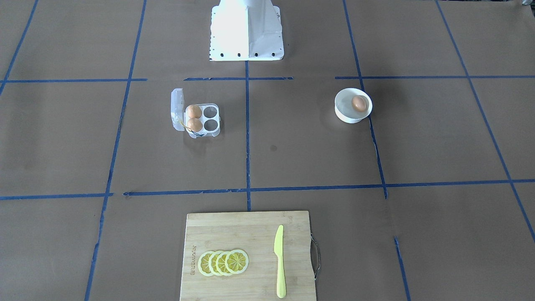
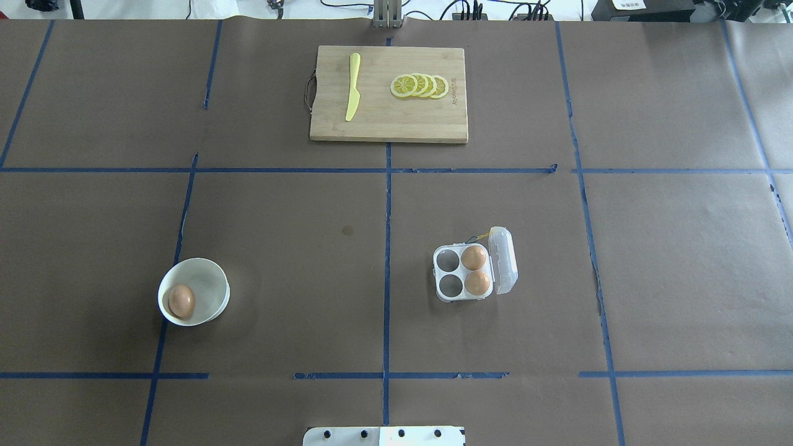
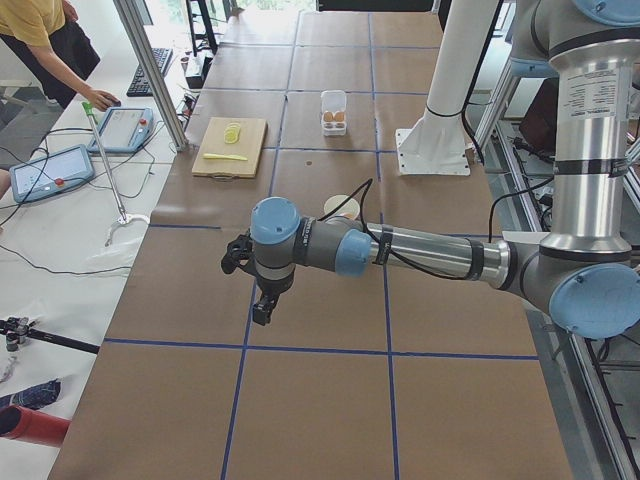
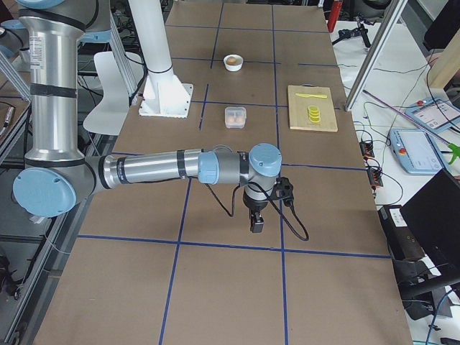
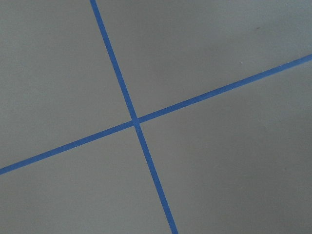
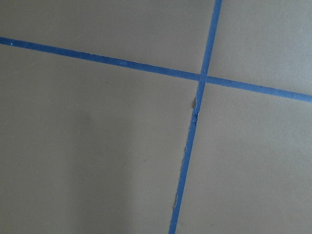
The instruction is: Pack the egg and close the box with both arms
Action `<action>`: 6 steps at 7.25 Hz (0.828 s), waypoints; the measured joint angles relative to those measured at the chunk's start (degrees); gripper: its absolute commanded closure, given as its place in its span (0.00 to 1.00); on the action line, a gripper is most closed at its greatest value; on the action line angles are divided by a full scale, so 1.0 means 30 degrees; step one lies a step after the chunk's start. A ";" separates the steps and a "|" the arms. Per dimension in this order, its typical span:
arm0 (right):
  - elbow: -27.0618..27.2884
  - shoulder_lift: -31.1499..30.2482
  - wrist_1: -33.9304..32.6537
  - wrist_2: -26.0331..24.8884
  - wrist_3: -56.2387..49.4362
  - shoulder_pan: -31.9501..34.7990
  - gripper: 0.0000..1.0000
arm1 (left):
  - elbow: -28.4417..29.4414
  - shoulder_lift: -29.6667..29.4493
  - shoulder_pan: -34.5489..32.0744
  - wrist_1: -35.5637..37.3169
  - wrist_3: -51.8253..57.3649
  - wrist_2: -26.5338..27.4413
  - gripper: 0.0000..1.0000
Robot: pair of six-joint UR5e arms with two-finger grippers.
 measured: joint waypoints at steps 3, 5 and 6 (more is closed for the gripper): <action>0.0020 0.0001 -0.0002 0.0000 0.0011 0.0000 0.00 | -0.0006 -0.0037 0.0051 -0.0378 -0.0085 -0.0072 0.00; 0.0102 0.0000 0.0016 0.0033 0.0030 -0.0019 0.00 | -0.0197 -0.0008 0.0190 -0.1144 -0.0208 -0.0159 0.00; 0.0168 0.0000 0.0019 0.0077 0.0032 -0.0036 0.00 | -0.0244 0.0008 0.0237 -0.1434 -0.0254 -0.0180 0.00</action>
